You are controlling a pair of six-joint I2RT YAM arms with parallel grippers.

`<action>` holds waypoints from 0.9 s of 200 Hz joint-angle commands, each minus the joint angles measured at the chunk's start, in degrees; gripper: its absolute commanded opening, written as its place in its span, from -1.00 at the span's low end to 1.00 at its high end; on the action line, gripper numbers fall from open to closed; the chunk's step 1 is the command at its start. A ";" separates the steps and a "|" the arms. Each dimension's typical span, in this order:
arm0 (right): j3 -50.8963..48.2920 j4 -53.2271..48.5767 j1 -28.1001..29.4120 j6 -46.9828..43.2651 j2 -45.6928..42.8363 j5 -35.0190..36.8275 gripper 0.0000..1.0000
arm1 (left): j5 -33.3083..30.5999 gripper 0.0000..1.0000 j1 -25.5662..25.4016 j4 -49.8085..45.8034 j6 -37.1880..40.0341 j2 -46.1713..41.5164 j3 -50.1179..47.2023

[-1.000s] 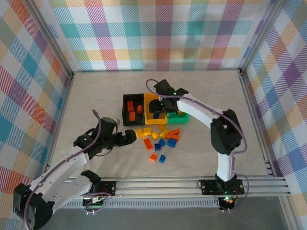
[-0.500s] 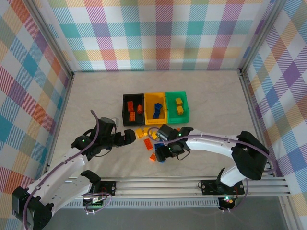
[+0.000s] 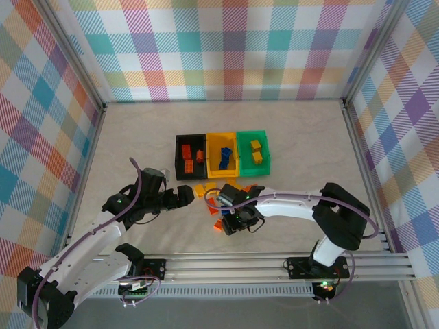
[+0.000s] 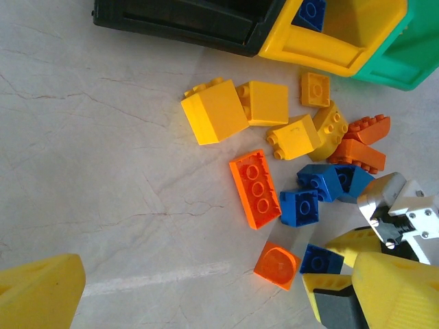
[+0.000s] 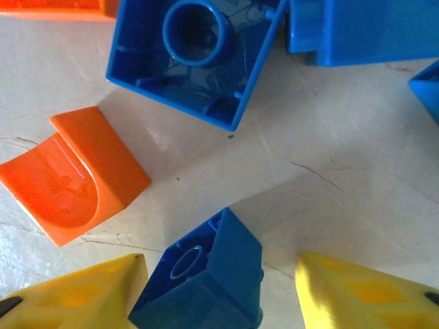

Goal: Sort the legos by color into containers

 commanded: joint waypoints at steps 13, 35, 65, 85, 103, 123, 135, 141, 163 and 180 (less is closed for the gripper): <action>0.93 0.25 0.14 0.45 -1.20 1.53 -0.18 | 0.09 1.00 0.49 -0.57 -0.50 -0.15 -0.05; 0.76 0.26 0.06 0.37 -2.10 1.80 -0.32 | 0.43 1.00 0.50 -0.41 -0.36 0.47 0.24; 0.46 0.44 -0.84 0.20 -4.79 1.91 -0.41 | 0.57 1.00 0.49 -0.25 -0.04 1.19 0.48; 2.91 -0.86 -2.40 -1.44 -6.96 1.87 -0.41 | 0.70 1.00 0.50 0.00 0.17 1.55 0.60; 7.63 -1.36 -6.08 -3.74 -6.82 1.10 -0.42 | 1.37 1.00 0.49 0.78 0.27 2.17 0.45; 14.80 -1.09 -11.15 -5.80 -3.33 0.96 -0.41 | 2.65 1.00 0.27 1.86 0.33 3.65 0.51; 19.78 -0.88 -13.88 -6.94 0.09 0.63 -0.41 | 2.74 1.00 -0.15 2.24 0.40 4.29 0.43; 22.49 -1.03 -15.23 -7.30 2.12 0.57 -0.41 | 2.51 1.00 -0.35 2.32 0.53 4.76 0.37; 32.09 -2.53 -18.69 -8.50 10.04 1.53 -0.41 | 2.30 1.00 -1.29 2.89 0.69 6.24 0.34; 38.79 -4.29 -20.37 -8.61 15.94 1.81 -0.41 | 2.25 0.99 -2.48 3.53 0.52 7.57 0.25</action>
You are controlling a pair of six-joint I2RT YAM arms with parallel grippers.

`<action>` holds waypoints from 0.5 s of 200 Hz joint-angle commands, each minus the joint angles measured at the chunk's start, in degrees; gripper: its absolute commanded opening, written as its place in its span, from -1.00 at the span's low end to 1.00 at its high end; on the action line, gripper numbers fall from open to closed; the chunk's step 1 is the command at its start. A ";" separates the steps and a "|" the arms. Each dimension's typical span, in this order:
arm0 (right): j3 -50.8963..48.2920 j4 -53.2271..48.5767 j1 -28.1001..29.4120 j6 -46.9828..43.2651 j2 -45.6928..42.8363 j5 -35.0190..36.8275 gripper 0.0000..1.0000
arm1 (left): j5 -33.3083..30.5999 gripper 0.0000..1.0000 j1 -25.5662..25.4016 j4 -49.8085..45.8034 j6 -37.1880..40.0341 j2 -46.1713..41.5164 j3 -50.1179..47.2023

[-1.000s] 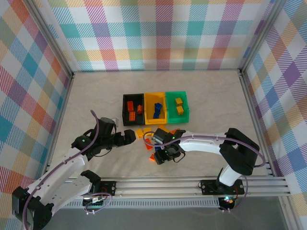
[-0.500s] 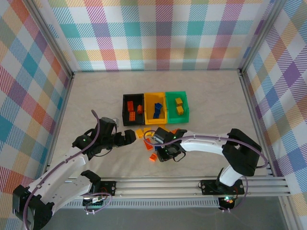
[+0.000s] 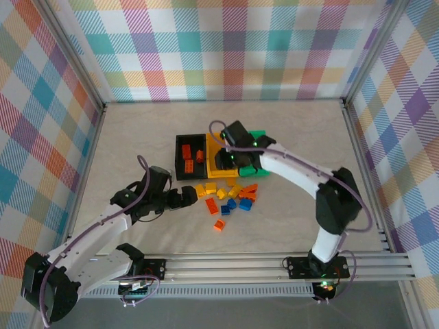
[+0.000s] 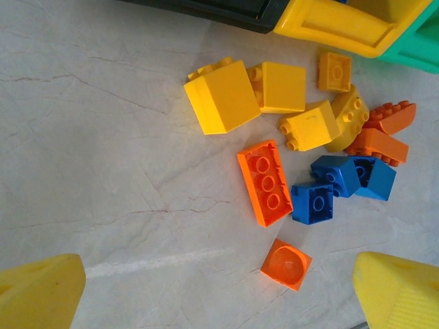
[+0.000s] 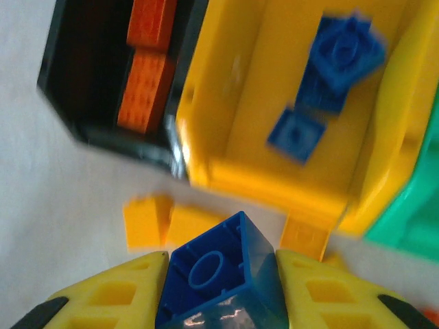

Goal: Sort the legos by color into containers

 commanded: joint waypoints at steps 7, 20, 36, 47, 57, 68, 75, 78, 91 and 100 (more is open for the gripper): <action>8.82 -4.12 -2.06 -2.22 8.90 0.76 -0.41 | 0.39 0.98 -2.15 1.96 0.29 2.09 0.28; 12.61 -5.25 -2.41 -2.19 11.97 1.36 -0.36 | 0.14 0.99 -3.38 2.48 0.15 3.00 0.26; 15.61 -5.58 -2.71 -1.90 14.01 1.08 -0.17 | -0.24 0.98 -4.98 3.28 -0.21 4.46 0.32; 15.75 -4.43 -2.69 -1.88 13.41 0.95 0.04 | -0.84 0.96 -6.15 3.59 -0.29 5.80 0.60; 15.14 -3.51 -2.73 -1.85 12.08 0.86 0.21 | -1.12 0.96 -7.22 3.92 -0.22 7.01 0.88; 13.90 -2.82 -2.68 -1.92 10.02 1.18 0.32 | -1.58 0.93 -8.70 4.42 -0.25 8.68 1.37; 12.62 -2.45 -2.69 -1.84 8.41 1.62 0.37 | -1.96 0.93 -9.87 4.60 -0.20 9.73 1.85; 12.00 -2.33 -2.69 -1.85 7.71 1.69 0.39 | -2.14 0.92 -10.44 4.68 -0.18 10.27 2.06; 7.78 -1.26 -2.69 -1.62 4.07 2.26 0.45 | -3.42 0.92 -13.15 4.89 0.36 12.95 3.27; 4.53 -0.06 -2.70 -1.38 1.28 2.18 0.47 | -4.58 0.92 -15.32 4.98 1.04 15.10 4.26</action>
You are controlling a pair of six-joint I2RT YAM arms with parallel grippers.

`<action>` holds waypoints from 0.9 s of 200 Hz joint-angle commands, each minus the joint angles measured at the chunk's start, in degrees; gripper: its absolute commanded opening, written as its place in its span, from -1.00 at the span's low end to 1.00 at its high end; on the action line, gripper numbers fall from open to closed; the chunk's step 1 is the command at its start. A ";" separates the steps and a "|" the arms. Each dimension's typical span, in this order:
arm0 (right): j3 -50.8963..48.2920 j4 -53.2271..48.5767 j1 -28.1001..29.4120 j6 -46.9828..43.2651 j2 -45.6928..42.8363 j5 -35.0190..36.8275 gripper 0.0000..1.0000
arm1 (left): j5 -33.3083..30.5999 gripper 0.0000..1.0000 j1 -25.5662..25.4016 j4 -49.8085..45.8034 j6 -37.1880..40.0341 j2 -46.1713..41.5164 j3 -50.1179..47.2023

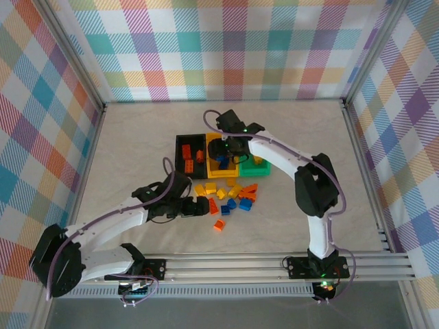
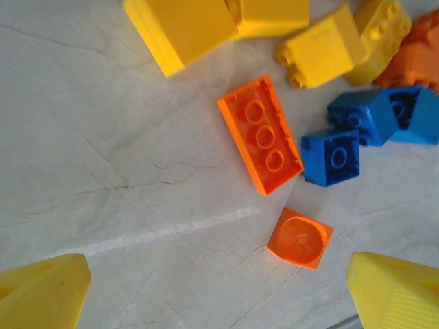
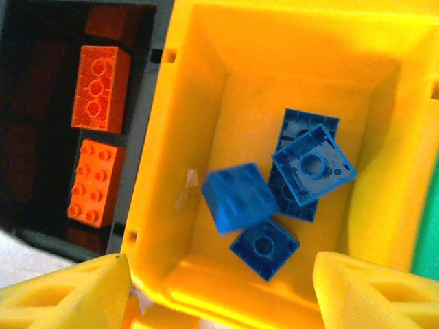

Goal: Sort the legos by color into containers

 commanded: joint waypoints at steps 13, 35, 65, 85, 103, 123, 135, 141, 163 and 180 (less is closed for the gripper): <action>-10.61 2.96 0.11 0.98 -12.43 0.86 0.50 | -4.09 0.91 -7.41 1.98 1.84 7.02 4.72; -18.80 4.81 0.15 2.05 -18.66 0.71 0.52 | -4.71 0.87 -12.11 2.97 3.31 12.82 7.56; -27.00 6.41 -0.58 2.95 -25.80 1.02 0.55 | -7.05 0.81 -17.49 0.46 5.26 21.93 12.95; -30.40 7.24 -1.79 3.49 -29.24 0.86 0.56 | -8.22 0.74 -18.81 -1.17 5.43 26.86 15.36; -32.25 7.74 -2.67 3.76 -31.39 0.32 0.57 | -10.14 0.67 -20.08 -3.41 5.90 29.79 17.39; -33.33 8.15 -3.25 3.83 -32.94 0.14 0.57 | -12.39 0.51 -21.42 -5.48 6.56 32.51 19.38; -33.52 8.23 -3.54 4.00 -33.36 -0.15 0.57 | -13.27 0.39 -22.04 -6.07 6.68 33.52 20.04; -33.52 8.33 -3.71 4.02 -33.48 -0.28 0.57 | -13.73 0.32 -22.37 -6.38 6.75 33.84 20.35; -33.46 8.48 -3.96 3.97 -33.67 -0.34 0.58 | -14.41 0.15 -22.91 -6.69 6.73 33.73 20.41; -33.35 8.45 -4.07 4.02 -33.58 -0.47 0.58 | -15.08 0.01 -23.04 -6.83 6.55 32.79 19.93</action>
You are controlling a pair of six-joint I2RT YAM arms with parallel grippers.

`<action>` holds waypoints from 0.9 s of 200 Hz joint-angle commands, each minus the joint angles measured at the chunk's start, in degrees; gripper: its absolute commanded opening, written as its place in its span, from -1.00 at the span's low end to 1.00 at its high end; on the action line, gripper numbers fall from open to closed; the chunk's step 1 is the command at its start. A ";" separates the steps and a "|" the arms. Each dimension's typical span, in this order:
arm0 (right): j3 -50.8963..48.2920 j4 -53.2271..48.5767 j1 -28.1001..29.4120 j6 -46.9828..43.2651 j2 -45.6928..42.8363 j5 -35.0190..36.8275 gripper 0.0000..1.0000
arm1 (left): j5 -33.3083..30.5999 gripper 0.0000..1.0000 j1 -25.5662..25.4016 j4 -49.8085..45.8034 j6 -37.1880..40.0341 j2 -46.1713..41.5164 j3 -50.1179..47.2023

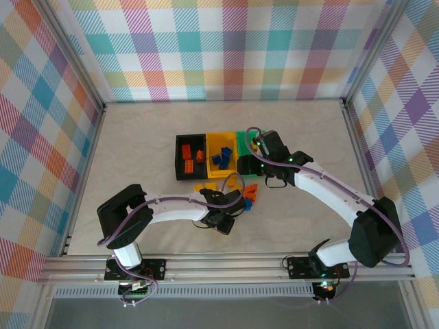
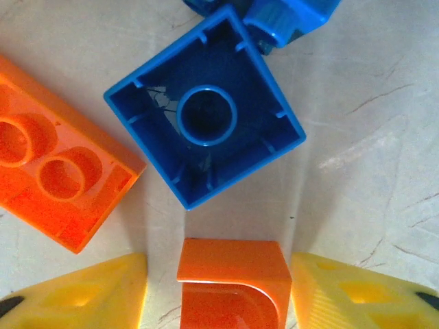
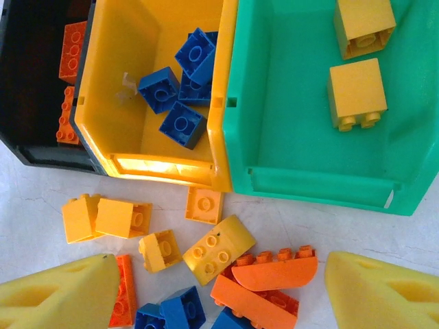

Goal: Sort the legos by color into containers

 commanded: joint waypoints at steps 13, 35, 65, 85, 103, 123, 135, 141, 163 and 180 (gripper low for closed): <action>-0.25 1.61 -0.44 0.76 -0.91 -0.93 0.58 | -1.25 -0.08 -1.27 -1.46 -0.07 -1.12 0.12; -0.08 1.71 -0.53 1.01 -0.73 -0.97 0.58 | -2.32 -0.23 -1.27 -1.51 -0.85 -3.31 -0.43; -0.24 1.66 -0.53 1.27 -0.86 -1.17 0.58 | -3.78 -0.29 0.50 -2.34 -2.10 -8.68 -1.35; -0.77 1.72 -0.50 1.68 -1.02 -1.43 0.58 | -4.50 -0.29 4.82 -2.67 -2.30 -14.19 -2.15; -1.51 1.87 -0.58 1.93 -1.29 -1.47 0.57 | -6.55 -0.29 12.09 -4.71 -1.30 -17.87 -0.71; -2.38 1.82 -0.61 2.37 -1.50 -1.79 0.58 | -6.53 -0.26 21.21 -2.39 0.32 -19.40 0.88; -2.99 1.95 -0.61 2.55 -1.65 -1.99 0.58 | -6.57 -0.25 25.36 -1.10 1.20 -17.54 3.13; -3.19 1.73 -0.61 2.64 -1.74 -1.99 0.58 | -6.55 -0.25 26.89 -0.42 1.72 -16.06 4.52; -3.83 0.70 -0.66 2.56 -2.28 -2.08 0.58 | -5.78 -0.25 30.94 0.81 2.21 -9.27 9.99; -4.50 -0.29 -0.59 2.30 -2.86 -3.06 0.58 | -5.44 -0.25 32.92 1.34 2.27 -4.56 13.37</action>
